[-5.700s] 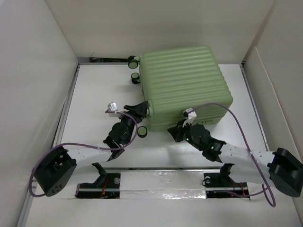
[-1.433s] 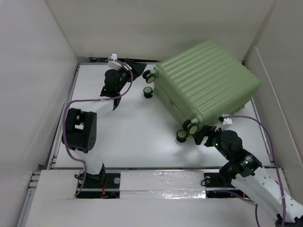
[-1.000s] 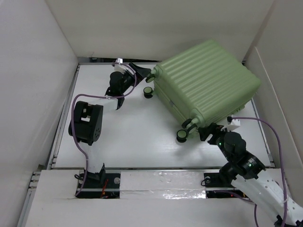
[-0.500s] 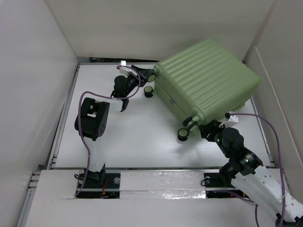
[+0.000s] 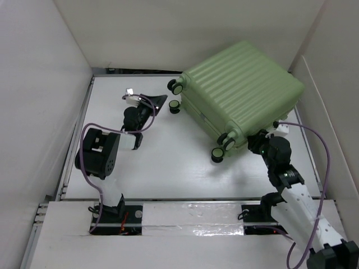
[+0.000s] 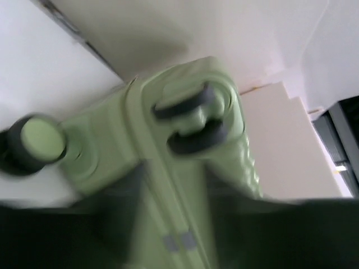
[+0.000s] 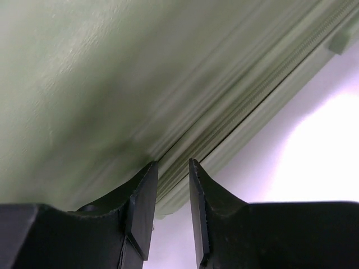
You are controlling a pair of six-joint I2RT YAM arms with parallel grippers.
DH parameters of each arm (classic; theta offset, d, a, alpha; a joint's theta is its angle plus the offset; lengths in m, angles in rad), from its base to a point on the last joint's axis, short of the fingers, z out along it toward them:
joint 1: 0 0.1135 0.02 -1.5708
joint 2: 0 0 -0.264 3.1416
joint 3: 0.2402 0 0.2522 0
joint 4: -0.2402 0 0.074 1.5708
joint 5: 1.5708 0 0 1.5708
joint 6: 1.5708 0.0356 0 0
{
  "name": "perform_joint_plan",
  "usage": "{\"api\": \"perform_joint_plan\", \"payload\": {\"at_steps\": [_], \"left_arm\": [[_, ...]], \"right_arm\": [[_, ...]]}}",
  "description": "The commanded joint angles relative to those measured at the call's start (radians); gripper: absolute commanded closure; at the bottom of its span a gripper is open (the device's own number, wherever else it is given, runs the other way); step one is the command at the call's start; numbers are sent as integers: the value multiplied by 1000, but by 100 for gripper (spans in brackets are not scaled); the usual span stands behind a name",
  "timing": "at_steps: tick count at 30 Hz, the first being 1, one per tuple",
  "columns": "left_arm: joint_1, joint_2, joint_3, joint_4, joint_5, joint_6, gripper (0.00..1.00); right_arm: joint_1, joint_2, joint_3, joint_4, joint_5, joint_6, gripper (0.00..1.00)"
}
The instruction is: Pack the luggage
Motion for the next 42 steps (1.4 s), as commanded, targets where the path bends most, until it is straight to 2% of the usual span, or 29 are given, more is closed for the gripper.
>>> {"api": "perform_joint_plan", "payload": {"at_steps": [1, 4, 5, 7, 9, 10, 11, 13, 14, 18, 26, 30, 32, 37, 42], "left_arm": [[-3, -119, -134, 319, -41, 56, 100], [-15, -175, -169, 305, -40, 96, 100], [-15, -175, -175, 308, -37, 97, 100], [3, -159, -154, 281, 14, 94, 100], [24, -118, -110, 242, 51, 75, 100], [35, -106, -96, 245, 89, 64, 94], [55, -78, -56, 232, 103, 58, 68], [66, -54, -12, 194, 121, 53, 42], [66, -32, 39, 167, 120, 58, 26], [75, 43, 209, 52, 125, 54, 13], [75, 213, 598, -374, 62, 102, 12], [64, 272, 708, -506, 56, 117, 13], [54, 270, 728, -604, -1, 143, 13], [44, 281, 733, -633, -27, 151, 14], [35, 295, 725, -552, 0, 104, 18]], "right_arm": [[-44, 130, 32, 259, -234, -109, 64], [-55, 281, 122, 263, -312, -137, 66], [-65, 307, 148, 263, -326, -133, 71], [-66, 307, 144, 306, -342, -97, 71], [-66, 231, 106, 294, -322, -84, 71], [-66, 194, 89, 265, -308, -77, 71], [-66, 157, 70, 252, -297, -79, 70], [-66, 54, 14, 213, -283, -79, 69], [-66, 24, 4, 188, -282, -80, 67], [-66, -75, -23, 67, -316, -90, 60], [-66, -194, -33, -39, -363, -88, 59], [-66, -204, -28, -64, -363, -97, 58], [-66, -207, -26, -79, -359, -99, 58], [-66, -227, -34, -85, -348, -100, 58], [-56, -224, -39, -88, -349, -100, 58]]}}
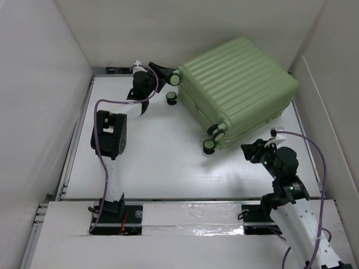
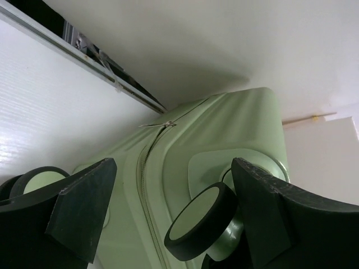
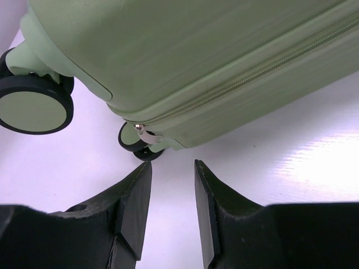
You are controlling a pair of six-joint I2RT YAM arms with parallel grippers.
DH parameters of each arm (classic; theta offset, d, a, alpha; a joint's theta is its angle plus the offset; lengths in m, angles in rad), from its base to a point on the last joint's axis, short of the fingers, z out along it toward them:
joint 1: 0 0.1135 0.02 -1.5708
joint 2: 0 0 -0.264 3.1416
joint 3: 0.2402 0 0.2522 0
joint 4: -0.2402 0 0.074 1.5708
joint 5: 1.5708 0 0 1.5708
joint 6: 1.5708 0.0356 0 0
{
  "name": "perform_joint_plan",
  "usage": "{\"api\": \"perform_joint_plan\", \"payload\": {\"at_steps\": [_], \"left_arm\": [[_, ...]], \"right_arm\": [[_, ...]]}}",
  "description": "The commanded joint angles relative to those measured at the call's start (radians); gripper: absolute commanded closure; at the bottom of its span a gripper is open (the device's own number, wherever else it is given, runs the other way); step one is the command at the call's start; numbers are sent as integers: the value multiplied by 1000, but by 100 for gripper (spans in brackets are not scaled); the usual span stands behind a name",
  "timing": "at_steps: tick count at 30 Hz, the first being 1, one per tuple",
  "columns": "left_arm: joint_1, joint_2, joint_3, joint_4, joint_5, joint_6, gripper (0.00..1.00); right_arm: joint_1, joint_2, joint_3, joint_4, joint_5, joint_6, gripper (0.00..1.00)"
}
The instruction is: Pack the luggage
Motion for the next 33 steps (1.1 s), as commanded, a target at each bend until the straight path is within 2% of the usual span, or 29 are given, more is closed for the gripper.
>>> {"api": "perform_joint_plan", "payload": {"at_steps": [1, 2, 7, 9, 11, 14, 17, 20, 21, 23, 24, 26, 29, 33], "left_arm": [[-16, -3, 39, 57, 9, -10, 20], [-16, 0, 44, 68, 8, -16, 24], [-16, 45, 82, 100, 11, -103, 31], [-16, 57, 79, 137, 17, -151, 30], [-16, 72, 85, 157, 31, -197, 24], [-16, 71, 84, 175, 20, -213, 23], [-16, 74, 87, 187, 2, -226, 38], [-16, 94, 104, 204, 0, -260, 63], [-16, 98, 104, 210, 2, -286, 66], [-16, 106, 96, 238, 14, -318, 56], [-16, 101, 87, 246, 14, -329, 43], [-16, 85, 55, 272, 13, -335, 28], [-16, 71, 43, 266, 14, -322, 20], [-16, 55, 7, 276, 43, -322, 15]], "right_arm": [[3, -7, 1, 4, -9, -16, 58], [3, -9, 0, 4, -10, -14, 58], [3, -33, -5, -3, -7, 2, 57], [3, -37, -5, -2, -6, 7, 57], [3, -34, -3, 3, -12, 12, 54], [3, -30, 3, -3, -15, 6, 53], [3, -33, 1, -6, -12, 4, 53], [3, -37, 0, -6, -12, 5, 53], [3, -37, -2, -6, -12, 5, 53], [3, -38, -2, -8, -7, 7, 53], [3, -37, -2, -11, -4, 7, 51], [3, -37, 3, -23, 13, 9, 44], [3, -37, 4, -8, 27, 16, 38], [3, -17, 9, 14, 14, 19, 38]]}}
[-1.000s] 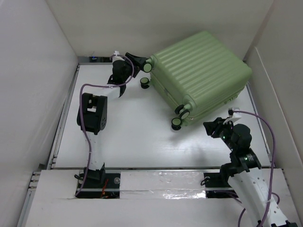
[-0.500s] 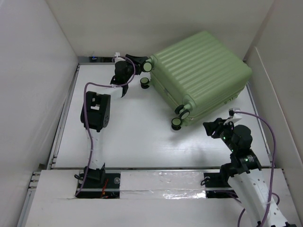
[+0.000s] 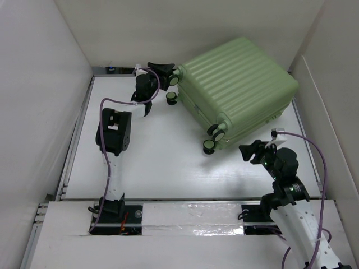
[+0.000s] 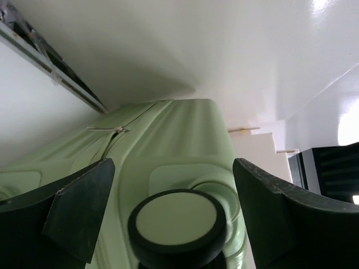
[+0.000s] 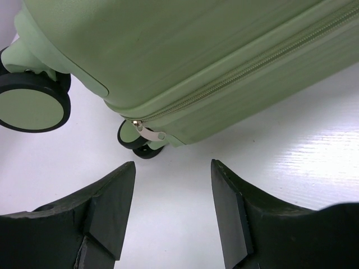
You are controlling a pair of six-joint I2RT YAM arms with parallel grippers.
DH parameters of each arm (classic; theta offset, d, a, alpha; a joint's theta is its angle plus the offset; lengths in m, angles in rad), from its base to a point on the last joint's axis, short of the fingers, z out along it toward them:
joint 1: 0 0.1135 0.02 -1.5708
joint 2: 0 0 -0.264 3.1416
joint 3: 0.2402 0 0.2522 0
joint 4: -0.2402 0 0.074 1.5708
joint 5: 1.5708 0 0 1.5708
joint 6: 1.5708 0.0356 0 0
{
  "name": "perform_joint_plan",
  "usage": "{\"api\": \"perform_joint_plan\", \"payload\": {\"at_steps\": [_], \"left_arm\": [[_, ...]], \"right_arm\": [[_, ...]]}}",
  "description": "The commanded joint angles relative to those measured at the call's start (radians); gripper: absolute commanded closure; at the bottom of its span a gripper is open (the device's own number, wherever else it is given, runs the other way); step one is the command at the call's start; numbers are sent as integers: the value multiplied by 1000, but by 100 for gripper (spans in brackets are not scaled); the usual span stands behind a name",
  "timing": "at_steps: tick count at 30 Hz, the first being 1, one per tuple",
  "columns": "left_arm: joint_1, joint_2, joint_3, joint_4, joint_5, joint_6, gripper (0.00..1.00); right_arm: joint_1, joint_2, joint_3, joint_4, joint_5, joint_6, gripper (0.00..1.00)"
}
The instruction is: Pack the luggage
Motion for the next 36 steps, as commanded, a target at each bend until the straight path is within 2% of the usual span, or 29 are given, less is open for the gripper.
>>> {"api": "perform_joint_plan", "payload": {"at_steps": [1, 2, 3, 4, 11, 14, 17, 20, 23, 24, 26, 27, 29, 32, 36], "left_arm": [[-4, -45, -45, 87, 24, -8, 15], [-4, -48, -60, 104, 23, -11, 16], [-4, -47, -60, 106, 21, -18, 24], [-4, -44, -56, 106, 24, -24, 27], [-4, -41, -31, 124, 9, -51, 31], [-4, -44, -21, 112, 13, -67, 30], [-4, -51, -27, 108, 13, -69, 23], [-4, -41, -18, 109, 9, -87, 26], [-13, -12, 2, 129, 18, -116, 41], [-13, -4, 24, 131, 21, -133, 56], [-13, 8, 42, 118, 13, -132, 72], [-13, 8, 56, 106, 7, -118, 87], [-13, -13, 44, 109, -22, -101, 100], [-13, -95, -56, 160, -86, -29, 100], [-4, -237, -281, 252, -157, 84, 100]], "right_arm": [[2, 15, 13, 45, -2, 2, 38], [2, 19, 14, 48, -5, 1, 38], [2, 22, 16, 48, -10, 1, 38], [2, 22, 16, 48, -14, -1, 38], [2, 3, 2, 37, -7, 1, 38], [2, 3, -3, 42, -4, 1, 37], [2, 11, 1, 48, -10, 1, 37], [2, 17, 5, 51, -11, -4, 37], [2, 12, 5, 43, -8, -2, 37], [2, 9, 5, 42, -7, -4, 37], [2, 0, 2, 39, 1, 1, 37], [2, -3, 2, 40, 4, 1, 37], [2, -1, 2, 42, 22, 9, 38], [2, 9, 4, 49, 76, 24, 40], [2, 51, 22, 103, 94, 22, 54]]}}
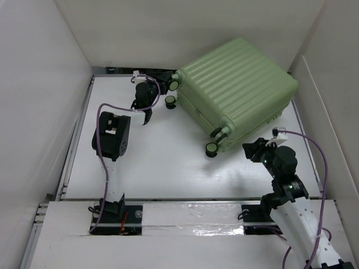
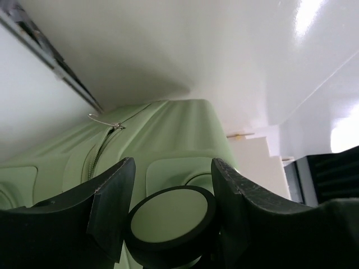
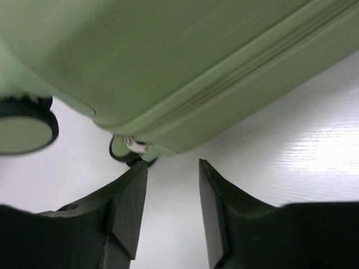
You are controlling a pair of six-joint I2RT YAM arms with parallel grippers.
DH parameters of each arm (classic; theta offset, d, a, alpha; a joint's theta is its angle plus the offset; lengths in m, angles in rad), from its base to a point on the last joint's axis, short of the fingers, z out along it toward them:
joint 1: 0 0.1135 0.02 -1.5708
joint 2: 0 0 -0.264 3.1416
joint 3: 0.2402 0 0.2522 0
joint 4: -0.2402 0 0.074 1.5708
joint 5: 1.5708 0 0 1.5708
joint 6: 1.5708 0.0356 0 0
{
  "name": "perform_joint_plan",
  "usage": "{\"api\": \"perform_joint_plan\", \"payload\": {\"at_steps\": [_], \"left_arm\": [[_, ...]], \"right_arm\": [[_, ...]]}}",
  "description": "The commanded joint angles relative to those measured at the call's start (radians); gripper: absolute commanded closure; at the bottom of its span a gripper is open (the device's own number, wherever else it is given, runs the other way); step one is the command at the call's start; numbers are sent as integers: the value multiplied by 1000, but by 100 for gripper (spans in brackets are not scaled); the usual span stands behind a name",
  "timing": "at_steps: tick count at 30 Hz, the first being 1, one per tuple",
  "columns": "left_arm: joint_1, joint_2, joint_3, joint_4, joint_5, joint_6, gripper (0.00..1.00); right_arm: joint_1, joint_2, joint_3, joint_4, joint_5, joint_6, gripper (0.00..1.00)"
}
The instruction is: Pack the luggage
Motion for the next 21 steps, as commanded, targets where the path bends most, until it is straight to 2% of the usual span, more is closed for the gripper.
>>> {"api": "perform_joint_plan", "payload": {"at_steps": [1, 3, 6, 10, 13, 16, 17, 18, 20, 21], "left_arm": [[26, -193, -160, 158, -76, 124, 100], [26, -278, -289, 238, -73, 175, 100], [26, -391, -454, 317, -99, 228, 100], [3, -542, -680, 426, -94, 245, 100], [-20, -689, -884, 502, -108, 253, 100], [-44, -859, -1044, 468, -136, 302, 100], [-60, -954, -1070, 400, -140, 323, 100], [-69, -1006, -1111, 352, -148, 340, 100], [-83, -1150, -1142, 214, -176, 388, 100], [-83, -1199, -1165, 163, -188, 399, 100]], "right_arm": [[2, 46, 30, 99, 39, 3, 58], [2, 75, 37, 153, 28, -4, 63], [2, 128, 59, 173, 45, -11, 63], [2, 158, 73, 202, 53, -25, 53], [2, 203, 82, 224, 42, -42, 50], [2, 299, 114, 300, -36, -83, 52], [2, 327, 123, 337, -77, -95, 53], [2, 373, 135, 346, -88, -99, 60], [-7, 404, 171, 362, -113, -102, 62], [-7, 414, 174, 375, -117, -100, 71]]}}
